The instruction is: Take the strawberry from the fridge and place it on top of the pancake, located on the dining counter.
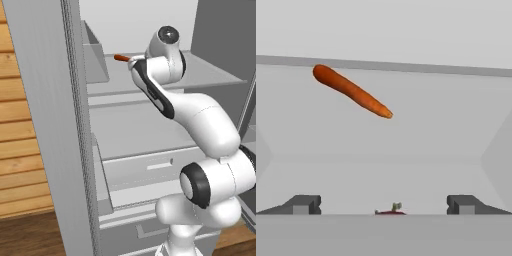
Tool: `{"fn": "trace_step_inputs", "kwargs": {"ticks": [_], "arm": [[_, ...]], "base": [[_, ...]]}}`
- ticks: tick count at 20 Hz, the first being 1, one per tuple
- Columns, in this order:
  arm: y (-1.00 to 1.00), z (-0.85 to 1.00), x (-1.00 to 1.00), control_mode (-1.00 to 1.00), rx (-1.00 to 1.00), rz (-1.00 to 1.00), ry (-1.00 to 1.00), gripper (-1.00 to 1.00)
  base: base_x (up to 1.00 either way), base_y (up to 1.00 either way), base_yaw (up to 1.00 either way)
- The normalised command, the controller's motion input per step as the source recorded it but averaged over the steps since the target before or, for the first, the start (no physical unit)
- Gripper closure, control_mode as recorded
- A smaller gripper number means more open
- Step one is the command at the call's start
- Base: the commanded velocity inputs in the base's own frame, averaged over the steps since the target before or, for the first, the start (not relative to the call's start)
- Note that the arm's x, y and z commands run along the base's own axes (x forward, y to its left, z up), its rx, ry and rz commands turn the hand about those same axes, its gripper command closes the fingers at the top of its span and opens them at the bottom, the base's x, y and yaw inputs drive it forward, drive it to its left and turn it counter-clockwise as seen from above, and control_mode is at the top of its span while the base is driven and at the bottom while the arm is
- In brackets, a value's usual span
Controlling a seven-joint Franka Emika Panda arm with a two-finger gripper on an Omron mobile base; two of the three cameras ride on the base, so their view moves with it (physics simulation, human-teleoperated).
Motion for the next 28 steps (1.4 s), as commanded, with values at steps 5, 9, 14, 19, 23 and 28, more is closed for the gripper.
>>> {"fn": "trace_step_inputs", "kwargs": {"ticks": [5,9,14,19,23,28], "arm": [[-0.04,-0.27,0.00,-1.00,0.00,-0.04,0.00,-1.00],[-0.05,-0.34,0.00,-1.00,0.02,-0.01,0.00,1.00],[-0.04,-0.36,0.00,-1.00,0.04,0.00,0.00,1.00],[-0.01,-0.30,-0.26,-1.00,0.03,0.00,-0.12,1.00],[0.00,-0.30,-0.75,-1.00,0.03,0.00,-0.32,1.00],[-0.02,0.22,-0.92,-1.00,0.07,0.00,-0.14,1.00]], "base": [[0.00,0.00,0.00],[0.00,0.00,0.00],[0.00,0.00,0.00],[0.00,0.00,0.00],[0.00,0.00,0.00],[0.00,0.00,0.00]]}}
